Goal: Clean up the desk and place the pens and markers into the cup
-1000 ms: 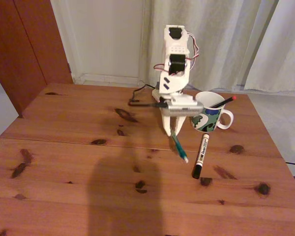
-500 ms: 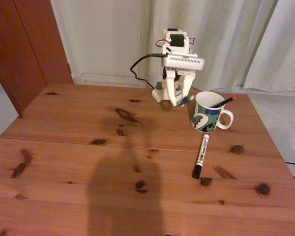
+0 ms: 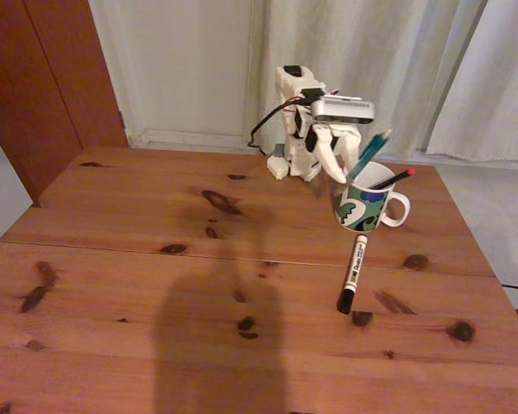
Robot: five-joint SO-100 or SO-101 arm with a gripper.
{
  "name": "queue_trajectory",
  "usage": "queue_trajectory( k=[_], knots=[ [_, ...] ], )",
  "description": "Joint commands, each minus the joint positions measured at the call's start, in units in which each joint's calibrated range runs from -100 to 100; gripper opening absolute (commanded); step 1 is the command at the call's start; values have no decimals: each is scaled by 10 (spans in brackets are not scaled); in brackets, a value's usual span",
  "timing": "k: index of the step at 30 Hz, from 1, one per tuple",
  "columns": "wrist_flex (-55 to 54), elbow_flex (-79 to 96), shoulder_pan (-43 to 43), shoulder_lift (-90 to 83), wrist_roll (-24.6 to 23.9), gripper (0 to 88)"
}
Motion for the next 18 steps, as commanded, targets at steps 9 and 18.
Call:
queue_trajectory(
  k=[9,18],
  knots=[
    [-13,10,-66,-94,-1,7],
    [-14,72,-87,-150,2,7]
  ],
)
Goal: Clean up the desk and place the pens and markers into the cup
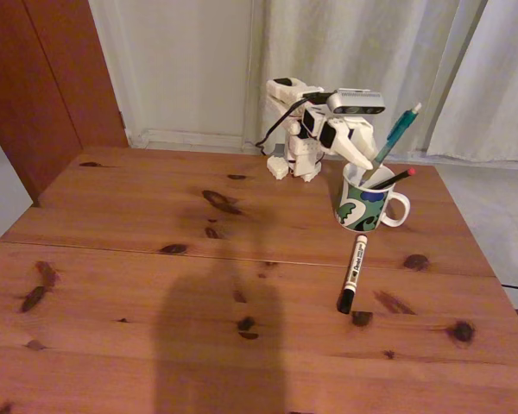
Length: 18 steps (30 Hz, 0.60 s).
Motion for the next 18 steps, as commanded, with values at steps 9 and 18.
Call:
queue_trajectory(
  k=[9,18],
  knots=[
    [-10,5,-42,-62,-1,6],
    [40,2,-68,-99,-2,5]
  ],
)
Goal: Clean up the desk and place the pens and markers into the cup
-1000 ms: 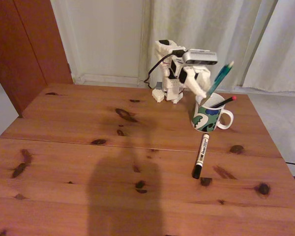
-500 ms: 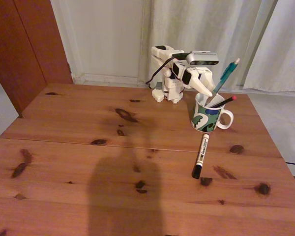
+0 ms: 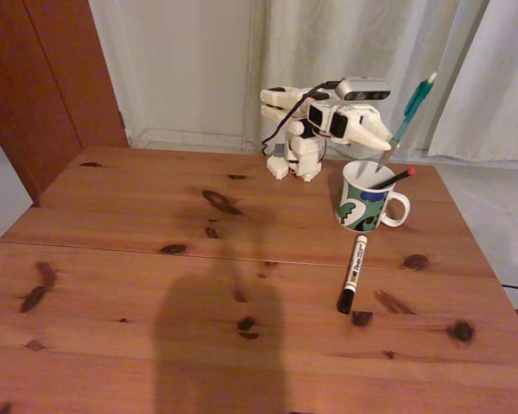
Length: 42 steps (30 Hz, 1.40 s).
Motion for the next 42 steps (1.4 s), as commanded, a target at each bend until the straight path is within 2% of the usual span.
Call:
queue_trajectory(
  k=[1,9,22,42],
  knots=[
    [53,-10,-12,-25,-2,5],
    [150,-36,-27,-35,-13,5],
    [158,-26,-36,-35,-13,5],
    [279,-30,-33,-37,-12,6]
  ],
)
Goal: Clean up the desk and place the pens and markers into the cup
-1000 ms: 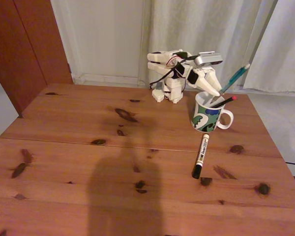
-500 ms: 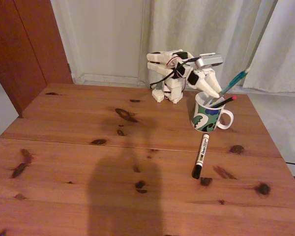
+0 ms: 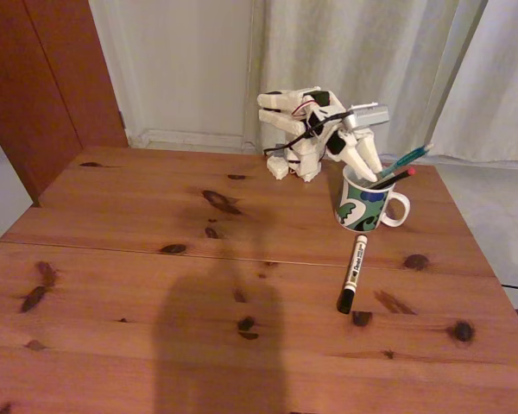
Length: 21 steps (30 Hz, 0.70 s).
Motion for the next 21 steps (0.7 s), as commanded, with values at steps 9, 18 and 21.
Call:
queue_trajectory(
  k=[9,18,21],
  knots=[
    [11,-34,5,-11,2,15],
    [8,-35,6,-10,3,92],
    [6,-37,7,-9,3,92]
  ],
)
